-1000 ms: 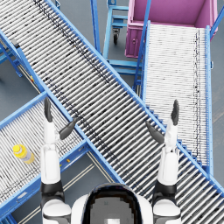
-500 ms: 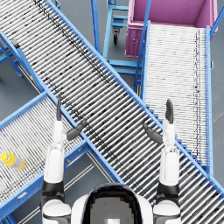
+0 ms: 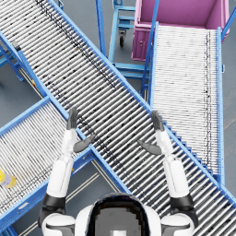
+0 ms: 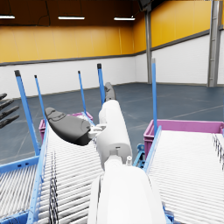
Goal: Pick up the oil and place it on the left assembly line, put the cola on the right, and keep Sprite still
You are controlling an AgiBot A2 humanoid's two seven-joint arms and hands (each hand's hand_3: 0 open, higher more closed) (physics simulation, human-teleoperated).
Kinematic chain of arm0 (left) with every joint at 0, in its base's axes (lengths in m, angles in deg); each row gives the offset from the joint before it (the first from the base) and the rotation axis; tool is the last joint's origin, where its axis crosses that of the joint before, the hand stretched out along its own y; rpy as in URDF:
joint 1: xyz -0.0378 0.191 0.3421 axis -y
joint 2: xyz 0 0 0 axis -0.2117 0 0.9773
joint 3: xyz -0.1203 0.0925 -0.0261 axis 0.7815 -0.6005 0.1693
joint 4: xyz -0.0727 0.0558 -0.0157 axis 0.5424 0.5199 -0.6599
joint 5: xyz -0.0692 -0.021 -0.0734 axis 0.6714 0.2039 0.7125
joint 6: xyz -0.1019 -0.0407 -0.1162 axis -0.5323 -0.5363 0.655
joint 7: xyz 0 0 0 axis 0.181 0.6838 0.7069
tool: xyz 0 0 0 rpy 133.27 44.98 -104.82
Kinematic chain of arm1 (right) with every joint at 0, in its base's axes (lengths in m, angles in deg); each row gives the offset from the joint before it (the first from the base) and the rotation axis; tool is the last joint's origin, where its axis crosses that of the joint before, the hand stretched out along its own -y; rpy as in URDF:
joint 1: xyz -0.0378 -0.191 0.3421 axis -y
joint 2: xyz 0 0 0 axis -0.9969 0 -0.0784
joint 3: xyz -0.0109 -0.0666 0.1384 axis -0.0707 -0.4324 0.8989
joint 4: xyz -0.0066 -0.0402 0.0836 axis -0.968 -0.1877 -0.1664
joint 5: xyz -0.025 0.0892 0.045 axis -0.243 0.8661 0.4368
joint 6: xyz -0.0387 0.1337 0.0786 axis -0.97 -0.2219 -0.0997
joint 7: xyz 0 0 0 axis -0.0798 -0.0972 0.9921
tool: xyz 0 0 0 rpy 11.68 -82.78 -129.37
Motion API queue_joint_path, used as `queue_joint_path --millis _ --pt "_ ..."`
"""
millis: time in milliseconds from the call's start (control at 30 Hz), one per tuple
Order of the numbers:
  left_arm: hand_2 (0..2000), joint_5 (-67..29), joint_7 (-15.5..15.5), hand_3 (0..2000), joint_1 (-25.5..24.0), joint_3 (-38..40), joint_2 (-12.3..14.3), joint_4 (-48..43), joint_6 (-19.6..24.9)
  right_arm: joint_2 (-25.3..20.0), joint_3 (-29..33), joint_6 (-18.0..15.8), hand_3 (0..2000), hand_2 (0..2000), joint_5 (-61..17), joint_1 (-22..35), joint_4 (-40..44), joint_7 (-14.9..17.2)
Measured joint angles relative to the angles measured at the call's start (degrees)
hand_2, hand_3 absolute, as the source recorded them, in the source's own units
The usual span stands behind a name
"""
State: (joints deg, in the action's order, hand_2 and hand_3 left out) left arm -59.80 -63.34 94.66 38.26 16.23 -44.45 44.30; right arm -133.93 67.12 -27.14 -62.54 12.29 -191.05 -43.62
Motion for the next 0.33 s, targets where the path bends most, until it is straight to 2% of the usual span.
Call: queue_joint_path --millis 333 --pt "0 1.3 0.2 0 -0.3 -0.4 -0.2 0.0 -0.2 0.4 -0.7 -0.2 0 0 0.9 -0.2 0.2 0.2"
